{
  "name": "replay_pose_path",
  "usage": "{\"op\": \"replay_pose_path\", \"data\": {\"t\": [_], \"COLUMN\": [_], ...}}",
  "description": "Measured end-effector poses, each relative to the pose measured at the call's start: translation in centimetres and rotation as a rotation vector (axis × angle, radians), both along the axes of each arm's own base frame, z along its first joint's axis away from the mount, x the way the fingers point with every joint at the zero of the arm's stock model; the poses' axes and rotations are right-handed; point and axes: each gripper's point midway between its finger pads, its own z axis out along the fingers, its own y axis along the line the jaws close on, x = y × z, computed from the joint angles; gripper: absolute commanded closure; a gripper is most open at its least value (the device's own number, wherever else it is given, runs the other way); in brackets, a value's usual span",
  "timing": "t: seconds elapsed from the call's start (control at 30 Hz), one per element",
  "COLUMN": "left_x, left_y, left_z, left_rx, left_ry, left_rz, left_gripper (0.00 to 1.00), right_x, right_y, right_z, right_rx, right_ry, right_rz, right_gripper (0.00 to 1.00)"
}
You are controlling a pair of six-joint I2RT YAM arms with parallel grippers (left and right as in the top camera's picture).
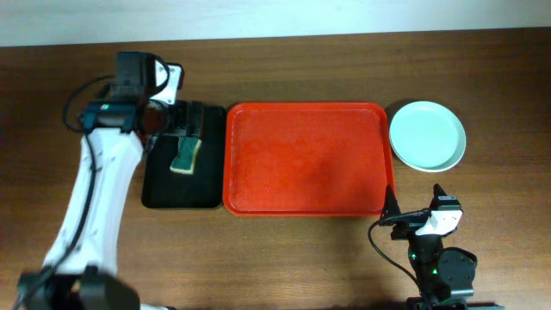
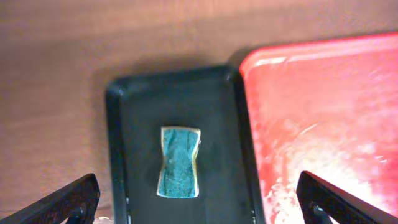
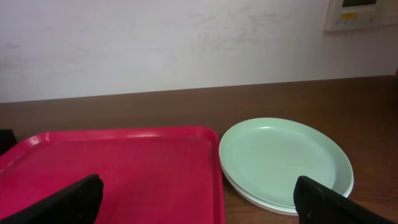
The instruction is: Clean dirty plates on tray and stack at the side
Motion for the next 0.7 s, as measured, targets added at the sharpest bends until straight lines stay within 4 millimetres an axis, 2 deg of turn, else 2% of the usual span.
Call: {"op": "replay_pose_path", "data": {"t": [0.17,0.23,0.47,0.57,0.7], "left_x": [-2.1,-3.0,-7.6,-9.4,-10.7], "left_y": [0.1,0.1,0.4,0.5,0.5], "left_z": [6.3,8.3,15.7,17.9,19.2], "left_rx": [-0.008,-0.011,-0.022,-0.025,-0.028], "left_ry": [-0.164,-0.217,-0.434,-0.503,-0.548], "left_rz": [0.0,0.0,0.0,0.0,0.0], "left_gripper": [0.01,0.01,0.01,0.01,0.01], "right_x": [0.0,0.0,0.0,0.0,0.0], "right_y": [0.0,0.0,0.0,0.0,0.0], "right_z": [0.0,0.0,0.0,0.0,0.0], "right_rx": [0.0,0.0,0.0,0.0,0.001], "right_ry": [0.0,0.0,0.0,0.0,0.0], "right_rz": [0.0,0.0,0.0,0.0,0.0], "right_gripper": [0.01,0.01,0.01,0.01,0.01]}}
